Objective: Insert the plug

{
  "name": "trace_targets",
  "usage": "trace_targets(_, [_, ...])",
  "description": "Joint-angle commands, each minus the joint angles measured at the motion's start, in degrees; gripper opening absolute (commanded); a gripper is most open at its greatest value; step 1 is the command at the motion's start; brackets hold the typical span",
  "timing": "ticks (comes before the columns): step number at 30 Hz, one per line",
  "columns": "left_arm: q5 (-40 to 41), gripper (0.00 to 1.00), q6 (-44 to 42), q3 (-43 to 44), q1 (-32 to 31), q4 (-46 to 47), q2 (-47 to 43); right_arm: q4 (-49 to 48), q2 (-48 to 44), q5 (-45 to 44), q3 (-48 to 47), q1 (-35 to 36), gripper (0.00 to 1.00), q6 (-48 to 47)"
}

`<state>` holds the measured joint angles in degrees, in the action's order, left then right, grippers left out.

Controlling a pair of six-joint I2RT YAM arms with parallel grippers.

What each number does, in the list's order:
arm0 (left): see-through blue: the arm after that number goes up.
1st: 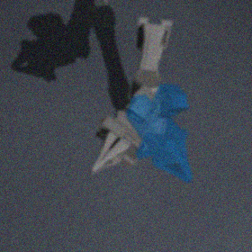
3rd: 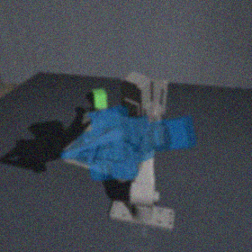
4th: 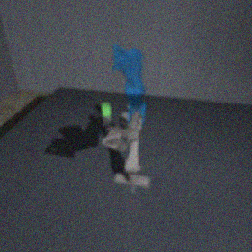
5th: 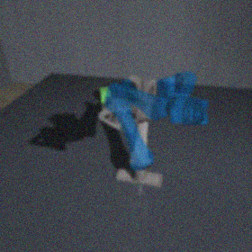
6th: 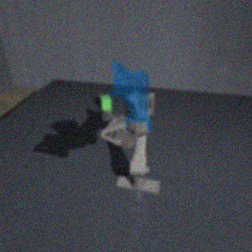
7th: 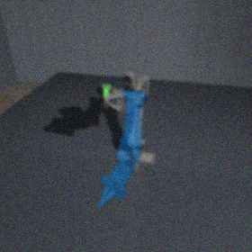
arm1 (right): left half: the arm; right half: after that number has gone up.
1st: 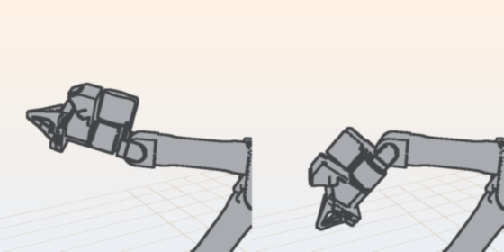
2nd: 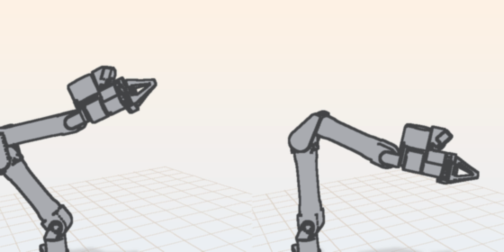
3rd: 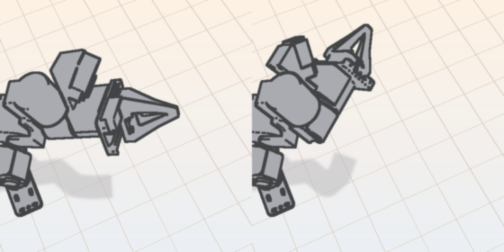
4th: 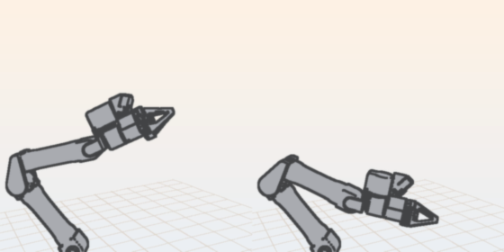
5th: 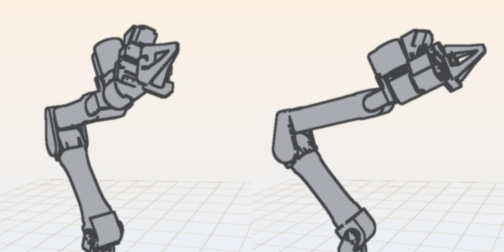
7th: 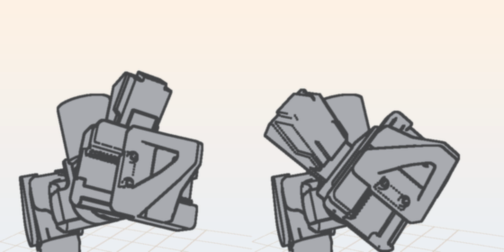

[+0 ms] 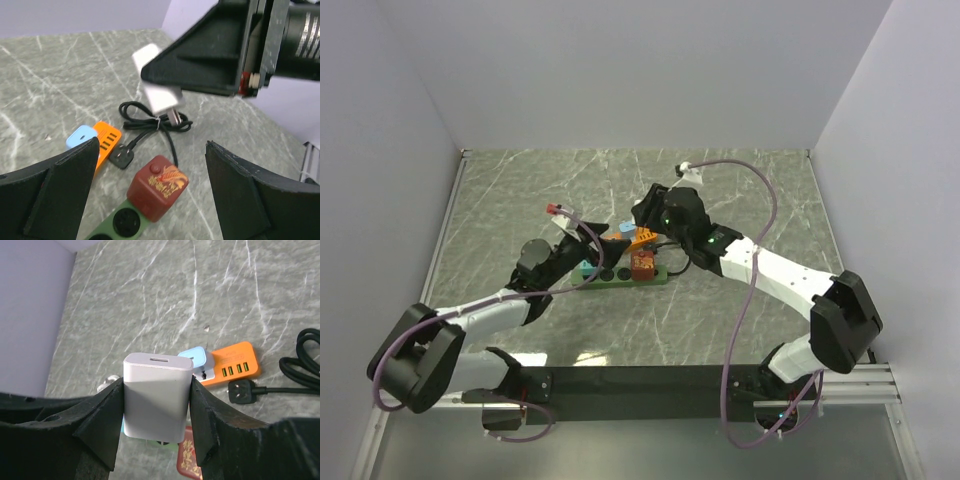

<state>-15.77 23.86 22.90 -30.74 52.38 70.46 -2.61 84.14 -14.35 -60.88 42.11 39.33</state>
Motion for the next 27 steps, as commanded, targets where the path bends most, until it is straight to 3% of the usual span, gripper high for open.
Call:
trace_targets(1, [-1.81,0.93,2.16,2.51,-0.55,8.26,1.61,-2.75,-3.54,-0.59,0.76,0.78,0.0,0.66])
trace_targets(14, [-2.42,0.93,5.76,4.96,-1.07,16.0,9.17,-3.8,-3.72,-0.24,1.38,3.42,0.0,2.94])
trace_targets(21, [-1.99,0.88,6.55,6.63,-1.43,17.23,11.63,-4.16,-4.16,1.25,1.38,4.56,0.0,2.68])
trace_targets(27, [-3.3,0.48,6.9,9.1,-1.6,16.61,14.18,-4.77,-4.6,2.83,2.43,5.09,0.0,2.15])
